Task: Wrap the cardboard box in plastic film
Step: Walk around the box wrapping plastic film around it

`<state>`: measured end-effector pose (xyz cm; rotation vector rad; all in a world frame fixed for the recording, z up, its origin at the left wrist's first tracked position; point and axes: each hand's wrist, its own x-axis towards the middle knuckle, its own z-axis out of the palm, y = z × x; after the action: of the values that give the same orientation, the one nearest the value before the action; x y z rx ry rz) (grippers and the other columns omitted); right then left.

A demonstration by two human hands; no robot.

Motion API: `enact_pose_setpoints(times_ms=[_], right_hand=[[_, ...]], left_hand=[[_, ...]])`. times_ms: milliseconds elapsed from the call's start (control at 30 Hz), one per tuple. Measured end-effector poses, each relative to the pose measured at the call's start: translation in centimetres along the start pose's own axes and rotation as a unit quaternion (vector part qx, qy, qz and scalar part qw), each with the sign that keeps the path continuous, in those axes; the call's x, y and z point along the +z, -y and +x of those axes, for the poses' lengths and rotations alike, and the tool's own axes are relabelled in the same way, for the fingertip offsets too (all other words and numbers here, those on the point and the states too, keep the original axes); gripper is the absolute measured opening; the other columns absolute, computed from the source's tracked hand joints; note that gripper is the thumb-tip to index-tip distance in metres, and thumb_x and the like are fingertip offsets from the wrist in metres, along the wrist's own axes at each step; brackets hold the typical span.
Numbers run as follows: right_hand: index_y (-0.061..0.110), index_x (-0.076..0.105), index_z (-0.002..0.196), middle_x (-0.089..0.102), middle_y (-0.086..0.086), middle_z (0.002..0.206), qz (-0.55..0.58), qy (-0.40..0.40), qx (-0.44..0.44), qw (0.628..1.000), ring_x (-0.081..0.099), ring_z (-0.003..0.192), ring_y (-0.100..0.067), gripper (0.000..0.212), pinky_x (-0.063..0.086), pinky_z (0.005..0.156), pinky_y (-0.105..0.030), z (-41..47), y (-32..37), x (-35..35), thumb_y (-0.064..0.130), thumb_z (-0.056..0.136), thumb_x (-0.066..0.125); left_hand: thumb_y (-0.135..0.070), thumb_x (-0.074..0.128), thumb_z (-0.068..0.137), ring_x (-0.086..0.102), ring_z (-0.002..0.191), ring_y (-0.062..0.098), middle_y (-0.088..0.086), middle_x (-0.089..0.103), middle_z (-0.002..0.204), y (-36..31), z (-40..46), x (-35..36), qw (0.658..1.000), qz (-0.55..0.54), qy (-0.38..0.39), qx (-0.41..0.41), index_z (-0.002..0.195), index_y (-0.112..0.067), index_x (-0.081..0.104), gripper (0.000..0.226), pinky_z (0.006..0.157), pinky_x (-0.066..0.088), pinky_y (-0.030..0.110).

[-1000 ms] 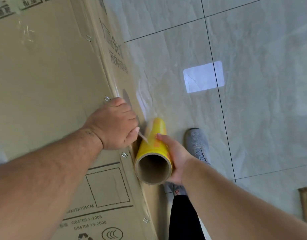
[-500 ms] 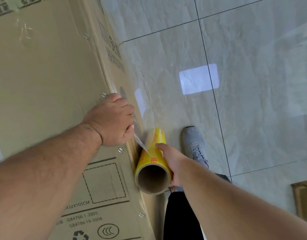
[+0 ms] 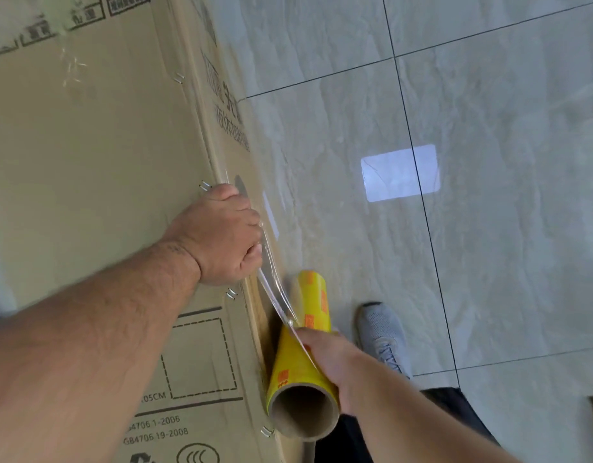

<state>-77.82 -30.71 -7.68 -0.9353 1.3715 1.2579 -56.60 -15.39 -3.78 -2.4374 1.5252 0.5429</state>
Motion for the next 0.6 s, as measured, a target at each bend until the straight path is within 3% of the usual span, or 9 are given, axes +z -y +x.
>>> enact_pose_setpoints(times_ms=[67,133,200,267,300,400,500,600], right_hand=[[0.025,0.048,0.158,0.069,-0.014,0.135,-0.029,-0.013,-0.007,0.999,0.073,0.117,-0.041,0.154,0.057,0.110,-0.057,0.3,-0.2,0.6,0.081,0.020,0.088],[0.020,0.038,0.167,0.060,-0.015,0.150,-0.044,-0.005,-0.018,0.999,0.065,0.130,-0.041,0.144,0.052,0.117,-0.055,-0.8,0.9,0.8,0.083,0.046,0.085],[0.017,0.039,0.166,0.059,-0.016,0.152,-0.046,0.004,-0.029,0.999,0.065,0.131,-0.039,0.131,0.052,0.118,-0.053,-1.5,1.5,0.5,0.081,0.061,0.082],[0.019,0.048,0.161,0.066,-0.015,0.144,-0.031,-0.008,-0.022,0.999,0.072,0.123,-0.038,0.135,0.055,0.114,-0.054,-1.7,1.8,0.4,0.086,0.047,0.076],[0.020,0.053,0.157,0.071,-0.016,0.138,-0.004,0.000,-0.009,1.000,0.076,0.117,-0.038,0.129,0.059,0.110,-0.056,-1.6,1.6,0.3,0.085,0.047,0.076],[0.016,0.062,0.143,0.082,-0.024,0.113,0.114,0.032,0.053,0.992,0.084,0.096,-0.042,0.093,0.065,0.097,-0.062,-1.7,0.0,-0.1,0.063,0.068,0.089],[0.014,0.060,0.142,0.082,-0.027,0.111,0.215,0.084,0.062,0.971,0.083,0.094,-0.046,0.088,0.065,0.091,-0.064,-1.3,-1.9,-0.4,0.057,0.073,0.094],[0.014,0.059,0.141,0.083,-0.026,0.110,0.194,0.091,0.054,0.975,0.083,0.095,-0.046,0.095,0.064,0.094,-0.066,-1.8,-2.1,-0.1,0.061,0.066,0.096]], left_hand=[[-0.036,0.043,0.088,0.049,0.069,0.025,-0.004,0.049,0.063,0.0,-0.1,0.0,1.000,-0.001,0.000,-0.013,0.060,-0.019,0.066,0.041,0.093,0.044,0.044],[-0.040,0.039,0.088,0.053,0.074,0.024,-0.004,0.057,0.070,-0.2,-0.1,-0.3,1.000,-0.001,0.018,-0.018,0.068,-0.020,0.071,0.043,0.095,0.043,0.043],[-0.045,0.033,0.089,0.058,0.096,0.023,-0.004,0.067,0.102,-0.9,0.0,-1.1,0.995,0.014,0.096,-0.011,0.097,-0.025,0.077,0.049,0.102,0.038,0.045],[-0.044,0.030,0.096,0.051,0.125,0.022,-0.003,0.058,0.141,-2.3,-0.1,-1.6,0.979,0.049,0.194,0.028,0.129,-0.029,0.068,0.053,0.109,0.033,0.045],[-0.043,0.029,0.099,0.048,0.131,0.022,-0.002,0.055,0.148,-3.1,-0.4,-1.8,0.971,0.062,0.225,0.046,0.134,-0.027,0.066,0.053,0.111,0.031,0.046],[-0.042,0.024,0.102,0.048,0.136,0.022,0.000,0.060,0.143,-4.9,-1.9,-2.0,0.967,0.073,0.238,0.055,0.136,-0.024,0.064,0.056,0.118,0.023,0.047],[-0.043,0.019,0.102,0.053,0.131,0.021,-0.003,0.064,0.137,-5.2,-2.4,-1.9,0.966,0.055,0.246,0.050,0.141,-0.028,0.059,0.059,0.119,0.025,0.047],[-0.041,0.016,0.098,0.059,0.106,0.020,-0.006,0.071,0.109,-5.2,-2.3,-2.3,0.965,0.077,0.246,0.053,0.110,-0.028,0.072,0.059,0.107,0.034,0.045]])
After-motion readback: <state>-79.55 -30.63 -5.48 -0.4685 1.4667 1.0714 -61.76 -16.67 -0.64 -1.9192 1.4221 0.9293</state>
